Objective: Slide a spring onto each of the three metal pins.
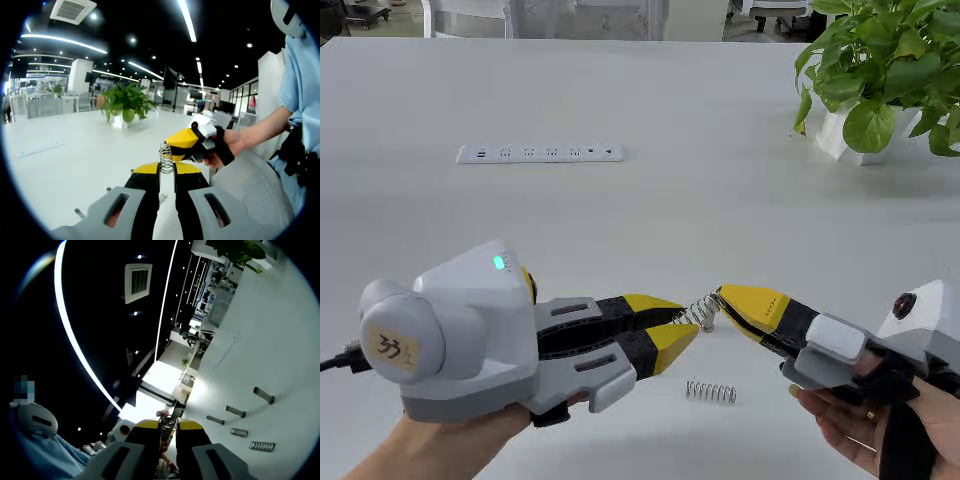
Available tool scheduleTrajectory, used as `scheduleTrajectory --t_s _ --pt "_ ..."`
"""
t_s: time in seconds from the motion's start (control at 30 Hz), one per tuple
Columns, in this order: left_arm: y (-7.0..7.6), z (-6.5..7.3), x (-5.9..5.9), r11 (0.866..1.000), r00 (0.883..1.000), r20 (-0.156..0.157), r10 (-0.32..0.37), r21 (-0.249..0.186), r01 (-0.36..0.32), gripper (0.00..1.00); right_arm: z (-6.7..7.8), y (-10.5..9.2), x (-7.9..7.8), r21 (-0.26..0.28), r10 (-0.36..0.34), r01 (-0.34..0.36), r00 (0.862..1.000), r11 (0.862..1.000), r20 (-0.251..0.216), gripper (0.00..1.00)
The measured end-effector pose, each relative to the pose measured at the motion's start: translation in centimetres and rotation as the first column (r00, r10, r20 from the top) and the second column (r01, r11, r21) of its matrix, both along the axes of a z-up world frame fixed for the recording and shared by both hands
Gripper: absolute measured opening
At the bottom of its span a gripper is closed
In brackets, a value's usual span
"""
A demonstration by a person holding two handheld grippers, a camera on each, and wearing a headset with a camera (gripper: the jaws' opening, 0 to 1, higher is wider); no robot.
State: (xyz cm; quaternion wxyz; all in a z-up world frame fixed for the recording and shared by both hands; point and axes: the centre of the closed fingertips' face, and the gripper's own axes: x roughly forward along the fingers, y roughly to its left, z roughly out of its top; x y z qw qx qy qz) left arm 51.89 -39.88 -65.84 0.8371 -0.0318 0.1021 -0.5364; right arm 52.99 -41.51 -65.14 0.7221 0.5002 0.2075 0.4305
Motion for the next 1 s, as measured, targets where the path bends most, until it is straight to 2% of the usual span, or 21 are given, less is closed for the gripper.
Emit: scheduleTrajectory --t_s 0.1,0.23,0.37,0.53,0.7,0.77,0.8,0.9,1.0 --pt "0.1 -0.2 0.0 1.0 1.0 -0.002 0.002 0.005 -0.002 0.06 -0.1 0.1 0.0 -0.024 0.001 -0.001 1.0 1.0 0.01 0.07" --pt "0.1 -0.5 -0.1 1.0 1.0 -0.007 0.005 0.01 -0.005 0.06 0.0 0.3 -0.1 -0.08 0.003 0.001 0.999 0.997 0.052 0.07" --pt "0.2 -0.9 -0.1 1.0 1.0 -0.012 0.009 0.027 -0.008 0.07 0.0 0.6 -0.1 -0.158 0.012 0.004 0.995 0.987 0.102 0.07" --pt "0.2 -1.4 0.0 0.999 1.0 -0.013 0.014 0.049 -0.014 0.07 0.2 1.0 -0.1 -0.218 0.022 0.011 0.988 0.976 0.15 0.07" --pt "0.3 -1.8 0.1 0.998 0.999 -0.024 0.024 0.062 -0.022 0.07 0.3 1.4 -0.1 -0.321 0.053 0.024 0.972 0.947 0.229 0.07" --pt "0.3 -2.0 0.1 0.997 0.999 -0.028 0.025 0.068 -0.023 0.07 0.4 1.5 -0.2 -0.343 0.064 0.024 0.968 0.939 0.244 0.07" --pt "0.3 -2.1 0.1 0.997 0.999 -0.033 0.026 0.071 -0.023 0.07 -0.1 1.0 0.0 -0.372 0.075 0.03 0.961 0.928 0.265 0.07" --pt "0.3 -2.3 0.0 0.997 0.999 -0.04 0.027 0.078 -0.023 0.07 0.0 1.1 0.0 -0.408 0.101 0.032 0.949 0.912 0.3 0.07" --pt "0.3 -2.6 0.1 0.996 0.999 -0.046 0.028 0.089 -0.023 0.07 0.0 1.6 -0.3 -0.468 0.138 0.04 0.93 0.883 0.341 0.07"
